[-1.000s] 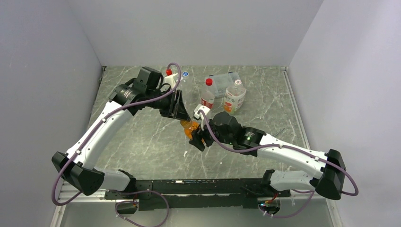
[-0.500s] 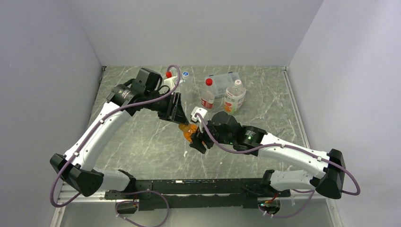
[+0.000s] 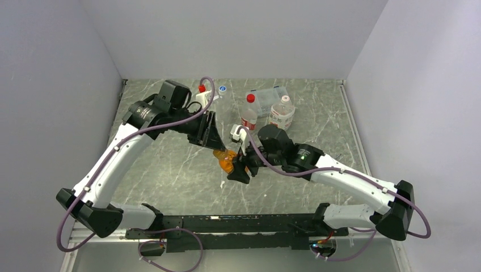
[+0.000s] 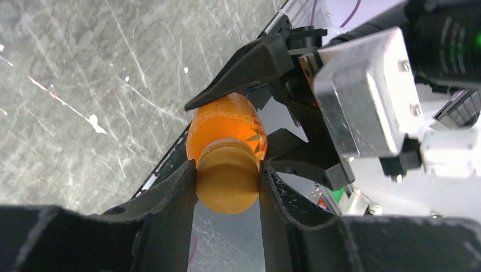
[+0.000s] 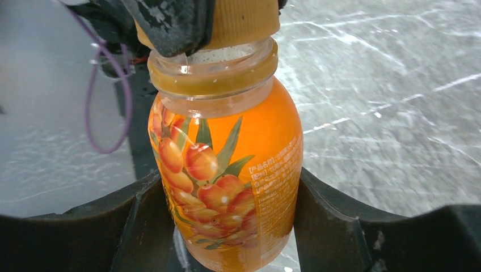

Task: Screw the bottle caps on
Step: Screw the bottle cap onto the plastic bottle.

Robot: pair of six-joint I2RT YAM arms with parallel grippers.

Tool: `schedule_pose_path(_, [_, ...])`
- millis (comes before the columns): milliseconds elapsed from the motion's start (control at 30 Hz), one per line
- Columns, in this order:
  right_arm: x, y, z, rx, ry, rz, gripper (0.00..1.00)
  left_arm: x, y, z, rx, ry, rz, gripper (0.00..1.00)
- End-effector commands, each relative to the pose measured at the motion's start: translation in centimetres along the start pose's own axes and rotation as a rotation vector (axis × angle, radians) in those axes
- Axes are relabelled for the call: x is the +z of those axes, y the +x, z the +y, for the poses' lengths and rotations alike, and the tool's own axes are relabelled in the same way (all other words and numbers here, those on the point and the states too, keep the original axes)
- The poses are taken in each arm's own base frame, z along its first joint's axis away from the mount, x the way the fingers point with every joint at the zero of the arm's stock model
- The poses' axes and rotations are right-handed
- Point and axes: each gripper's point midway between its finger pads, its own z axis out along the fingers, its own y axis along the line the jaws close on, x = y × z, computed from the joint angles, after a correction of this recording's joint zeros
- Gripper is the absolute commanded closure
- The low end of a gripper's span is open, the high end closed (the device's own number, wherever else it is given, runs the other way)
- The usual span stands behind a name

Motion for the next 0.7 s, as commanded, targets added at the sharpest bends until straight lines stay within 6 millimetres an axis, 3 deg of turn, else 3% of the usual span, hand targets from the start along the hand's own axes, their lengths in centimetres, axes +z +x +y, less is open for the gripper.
schedule_pose_path(0, [-4.2, -11.7, 5.5, -0.133, -0.289, -0.376, 0.67, -0.6, 0.6, -2.2, 0.150, 0.086, 0.017, 0.95])
schedule_pose_path(333, [-6.1, -12.4, 8.6, -0.114, -0.539, -0.400, 0.68, -1.8, 1.9, -5.0, 0.404, 0.234, 0.019, 0.95])
schedule_pose_path(567, [-7.0, -12.9, 9.7, -0.115, -0.602, -0.416, 0.69, -2.9, 3.0, -7.2, 0.551, 0.351, 0.009, 0.91])
schedule_pose_path(667, [-7.2, -13.2, 9.5, -0.115, -0.583, -0.424, 0.69, -3.0, 3.4, -7.2, 0.567, 0.354, 0.028, 0.91])
